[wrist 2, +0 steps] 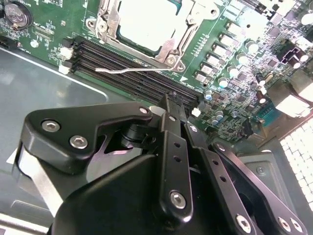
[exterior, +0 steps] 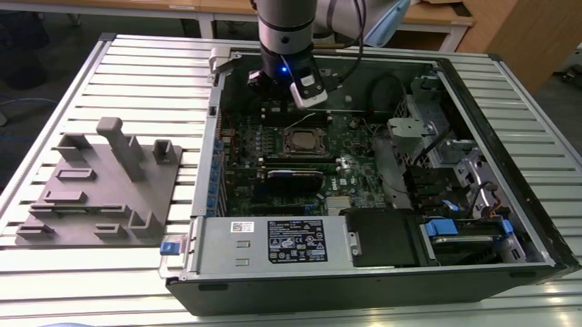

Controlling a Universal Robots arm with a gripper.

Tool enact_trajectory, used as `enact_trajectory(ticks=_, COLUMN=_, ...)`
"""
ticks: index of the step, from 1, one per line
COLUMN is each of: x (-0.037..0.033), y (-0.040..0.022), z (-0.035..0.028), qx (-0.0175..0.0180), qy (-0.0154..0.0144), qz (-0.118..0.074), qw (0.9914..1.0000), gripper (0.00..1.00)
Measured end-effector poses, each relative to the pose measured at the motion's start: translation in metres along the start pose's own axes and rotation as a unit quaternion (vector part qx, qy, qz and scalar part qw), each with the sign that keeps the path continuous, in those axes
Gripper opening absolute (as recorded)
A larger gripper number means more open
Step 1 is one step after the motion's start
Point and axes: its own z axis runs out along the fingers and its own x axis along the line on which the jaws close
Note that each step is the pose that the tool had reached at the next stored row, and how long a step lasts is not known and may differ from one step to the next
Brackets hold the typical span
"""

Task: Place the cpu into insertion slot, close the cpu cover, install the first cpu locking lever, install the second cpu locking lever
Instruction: 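Install the first cpu locking lever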

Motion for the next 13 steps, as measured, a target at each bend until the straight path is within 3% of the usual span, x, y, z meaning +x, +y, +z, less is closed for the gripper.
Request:
enact_trajectory(ticks=3, x=-0.0001, y=0.0001, z=0.0000, qx=0.0016, qy=-0.0001, qz=0.000, qw=1.00000, gripper=0.11)
enact_trajectory(ticks=6, x=-0.0001, y=-0.0001, z=0.0007, qx=0.0132, qy=-0.0010, qz=-0.001, qw=0.99991, gripper=0.11)
enact_trajectory(ticks=7, x=-0.0001, y=-0.0001, z=0.0011, qx=0.0148, qy=-0.0012, qz=-0.001, qw=0.99989, gripper=0.11)
enact_trajectory(ticks=13, x=-0.0038, y=0.0018, z=0.0048, qx=0.0155, qy=-0.0012, qz=-0.001, qw=0.99988, gripper=0.11)
